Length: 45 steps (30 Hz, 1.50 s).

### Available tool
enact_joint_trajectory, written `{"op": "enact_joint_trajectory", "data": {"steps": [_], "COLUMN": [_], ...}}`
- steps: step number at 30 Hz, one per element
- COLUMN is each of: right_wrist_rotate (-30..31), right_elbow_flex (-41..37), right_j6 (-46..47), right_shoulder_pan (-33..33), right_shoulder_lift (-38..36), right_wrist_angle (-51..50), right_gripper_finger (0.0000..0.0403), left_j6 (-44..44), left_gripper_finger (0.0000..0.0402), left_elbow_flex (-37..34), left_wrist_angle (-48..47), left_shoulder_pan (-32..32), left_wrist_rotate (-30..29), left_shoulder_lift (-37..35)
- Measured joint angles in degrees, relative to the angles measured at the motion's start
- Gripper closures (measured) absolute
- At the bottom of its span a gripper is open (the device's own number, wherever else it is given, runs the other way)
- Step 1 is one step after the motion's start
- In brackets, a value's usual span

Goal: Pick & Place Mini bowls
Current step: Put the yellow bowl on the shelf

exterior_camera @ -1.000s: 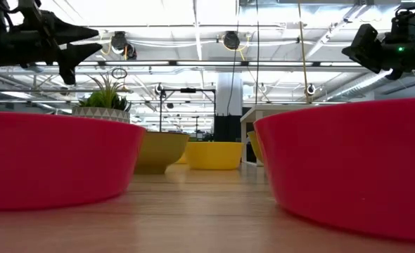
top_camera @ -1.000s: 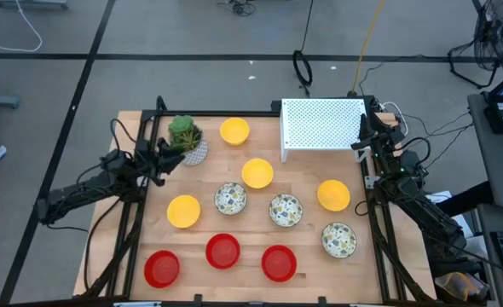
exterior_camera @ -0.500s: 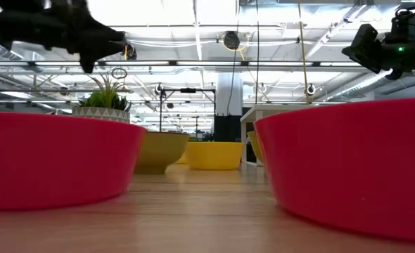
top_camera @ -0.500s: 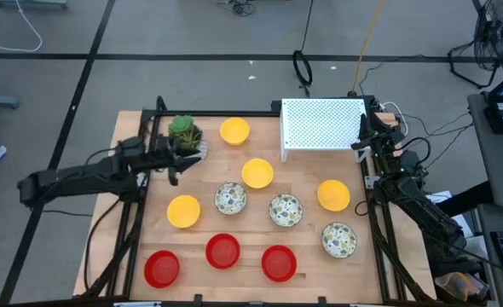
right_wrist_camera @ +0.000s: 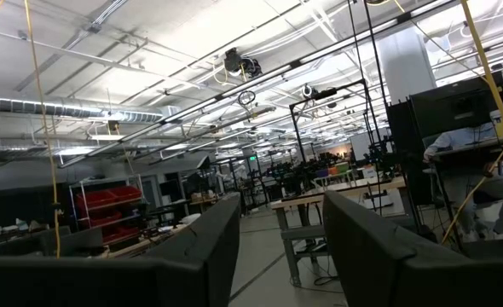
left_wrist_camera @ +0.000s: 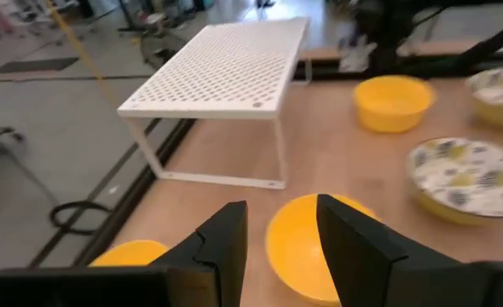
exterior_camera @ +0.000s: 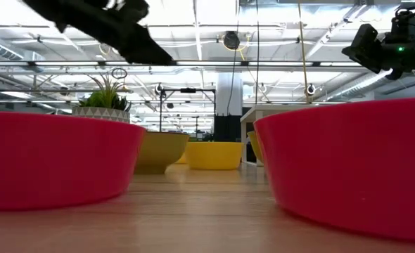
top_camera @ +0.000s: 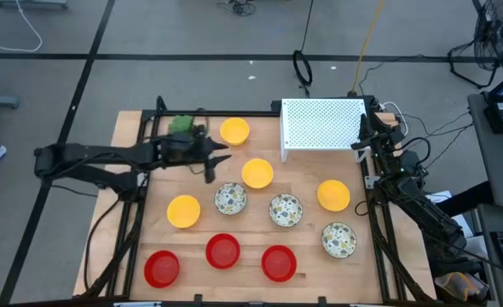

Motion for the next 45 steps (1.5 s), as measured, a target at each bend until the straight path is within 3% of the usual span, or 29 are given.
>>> {"op": "enact_joint_trajectory", "data": {"steps": [10, 19, 31, 37, 45], "right_wrist_rotate": [0.00, 0.00, 0.00, 0.01, 0.00], "right_elbow_flex": [0.00, -0.01, 0.00, 0.00, -0.02], "right_j6": [0.02, 0.02, 0.02, 0.02, 0.02], "right_shoulder_pan": [0.00, -0.01, 0.00, -0.01, 0.00], "right_shoulder_lift": [0.00, 0.00, -0.02, 0.00, 0.17], "right_wrist_angle": [0.00, 0.00, 0.00, 0.00, -0.21], "right_gripper_finger": [0.0248, 0.0248, 0.0248, 0.0248, 0.0248], "left_j6": [3.32, 6.51, 7.56, 9.04, 9.23], "left_gripper_finger": [0.0232, 0.0199, 0.0227, 0.0244, 0.0321], "left_elbow_flex": [10.05, 12.40, 12.40, 12.40, 12.40], "left_wrist_angle": [-6.04, -8.86, -5.65, -3.64, -2.25], "left_shoulder_pan": [3.47, 8.36, 14.93, 16.36, 16.15], "left_wrist_rotate": [-2.36, -7.27, -6.84, 0.46, 0.50], "left_shoulder_lift": [16.90, 26.88, 35.79, 38.42, 40.06]}}
